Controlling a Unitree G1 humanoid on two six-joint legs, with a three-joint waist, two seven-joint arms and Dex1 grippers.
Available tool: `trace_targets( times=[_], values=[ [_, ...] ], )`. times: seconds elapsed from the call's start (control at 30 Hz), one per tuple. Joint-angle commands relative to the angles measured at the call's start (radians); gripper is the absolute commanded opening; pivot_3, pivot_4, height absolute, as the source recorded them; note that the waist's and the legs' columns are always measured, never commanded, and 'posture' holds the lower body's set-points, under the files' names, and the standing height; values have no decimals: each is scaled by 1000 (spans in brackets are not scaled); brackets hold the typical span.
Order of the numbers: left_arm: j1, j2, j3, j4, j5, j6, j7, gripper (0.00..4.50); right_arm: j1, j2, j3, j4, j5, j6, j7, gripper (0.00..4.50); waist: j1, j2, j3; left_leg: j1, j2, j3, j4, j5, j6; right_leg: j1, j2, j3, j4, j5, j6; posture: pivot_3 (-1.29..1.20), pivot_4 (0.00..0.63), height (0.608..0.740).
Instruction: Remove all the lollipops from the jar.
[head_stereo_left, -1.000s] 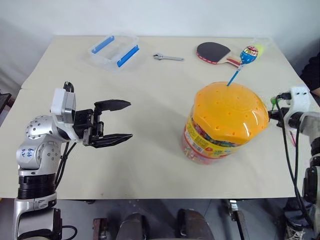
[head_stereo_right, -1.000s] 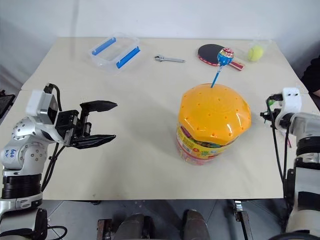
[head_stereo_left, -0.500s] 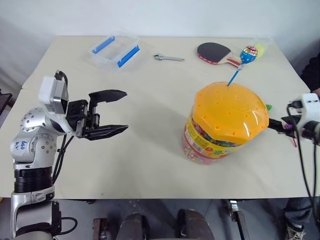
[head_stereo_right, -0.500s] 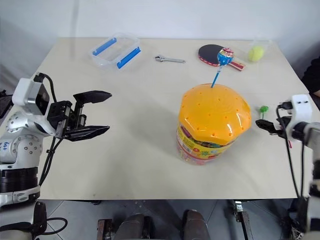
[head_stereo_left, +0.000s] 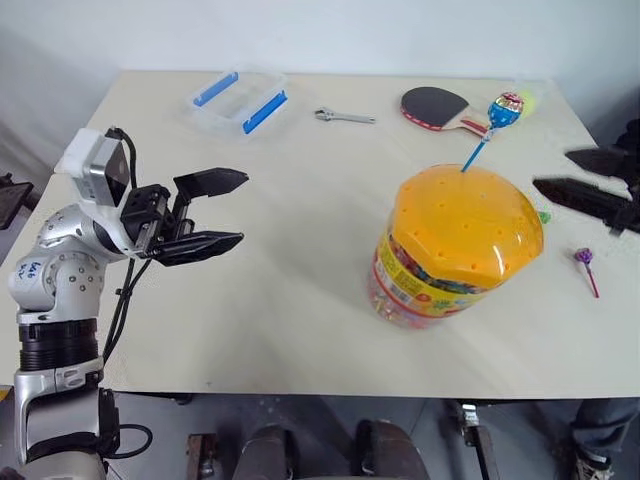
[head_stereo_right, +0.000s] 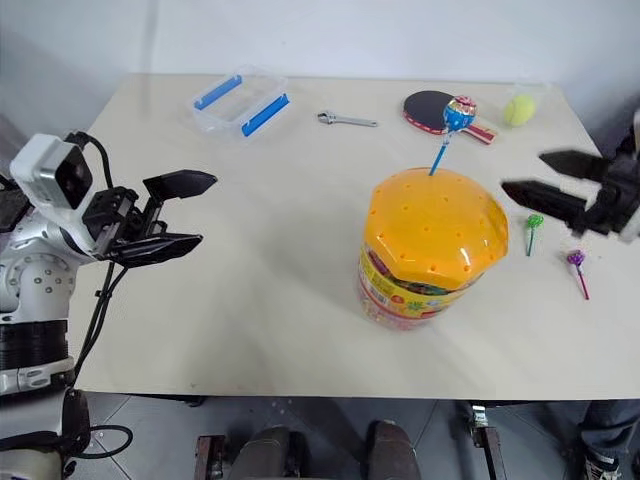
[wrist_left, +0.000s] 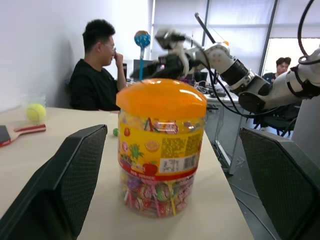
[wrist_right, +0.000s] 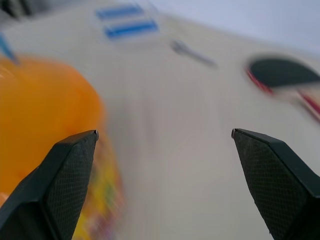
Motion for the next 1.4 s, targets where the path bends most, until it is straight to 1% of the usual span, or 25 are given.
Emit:
trace_targets(
  times=[0.03, 0.1, 0.2, 0.4, 0.43, 0.5, 0.6, 0.8, 0.87, 0.9, 1.1, 1.17, 1.3, 1.4],
  values=[
    [-31, 6, 20, -6, -26, -5, -17, 4500, -85, 21, 76, -12, 29, -16, -1, 4467, -1, -1, -1, 0, 0, 0, 0, 0, 0, 0, 0, 0, 0, 0, 0, 0, 150, 740],
    [-35, 4, 18, -9, -25, -3, -16, 4500, -129, 53, 124, 11, 21, -35, 2, 4467, -1, -2, -1, 0, 0, 0, 0, 0, 0, 0, 0, 0, 0, 0, 0, 0, 150, 740],
    [-29, 2, 17, -22, -25, -5, -18, 4500, -157, 72, 175, 31, 11, -46, 23, 4467, 0, -2, -1, 0, 0, 0, 0, 0, 0, 0, 0, 0, 0, 0, 0, 0, 150, 740],
    [-30, 9, 22, -25, -18, -11, -17, 4500, -193, 92, 205, 20, 44, -39, 53, 4467, -2, -2, -1, 0, -1, -1, 0, 0, 0, 0, 0, -1, 0, 0, 0, 0, 150, 740],
    [-30, 9, 21, -24, -17, -12, -16, 4500, -197, 98, 206, 19, 47, -42, 55, 4297, -2, -2, -1, 0, -1, -1, 0, 0, 0, 0, 0, -2, 0, 0, 0, 0, 150, 740],
    [-31, 9, 19, -22, -14, -16, -17, 4500, -205, 107, 207, 21, 52, -43, 51, 3918, -2, -2, -1, 0, -1, -1, 0, 0, 0, 0, -1, -1, 0, 0, 0, 0, 150, 740],
    [-35, 7, 17, -15, -9, -21, -17, 4500, -206, 114, 201, 13, 58, -45, 51, 2939, -1, -2, -1, 0, -1, -1, 0, 0, 0, 0, -1, -2, 0, 0, 0, 0, 150, 740],
    [-44, 3, 10, 0, -1, -30, -20, 4500, -214, 116, 196, 7, 62, -47, 43, 809, -1, -2, -1, 0, -1, -1, 0, 0, 0, 0, -1, -2, 0, 0, 0, 0, 150, 740],
    [-53, -2, 5, 12, 4, -39, -27, 4500, -237, 120, 181, 3, 69, -50, 24, 216, -1, -2, -1, 0, -1, -1, 0, 0, 0, 0, -1, -2, 0, 0, 0, 0, 150, 740],
    [-57, -5, 2, 17, 6, -43, -31, 4500, -262, 120, 169, 8, 73, -43, 1, 46, -1, -2, -1, 0, -1, -1, 0, 0, 0, 0, -1, -2, 0, 0, 0, 0, 150, 740],
    [-74, -11, -11, 47, 15, -56, -51, 4500, -361, 119, 108, 69, 76, -40, -104, 46, -1, -2, 0, 0, -1, -1, 0, 0, 0, 0, -1, -2, 1, 0, 0, 0, 150, 740],
    [-77, -15, -16, 53, 17, -59, -56, 4500, -375, 101, 87, 106, 44, -55, -147, 46, -1, -2, 0, -1, -1, -1, 0, 0, 0, 0, -1, -2, 1, 0, 0, 0, 150, 740],
    [-82, -20, -23, 64, 21, -64, -66, 4500, -359, 55, 61, 180, -21, -71, -210, 46, -1, -2, 0, -1, -1, 0, 0, 0, 0, 0, -1, -2, 1, 0, 0, 0, 150, 740],
    [-84, -19, -25, 69, 22, -66, -71, 4500, -276, -6, 58, 250, -109, -93, -242, 46, 0, -2, -1, -1, -1, -1, -1, 0, 0, 0, -1, -2, 1, 0, 0, 0, 150, 740]
  ],
)
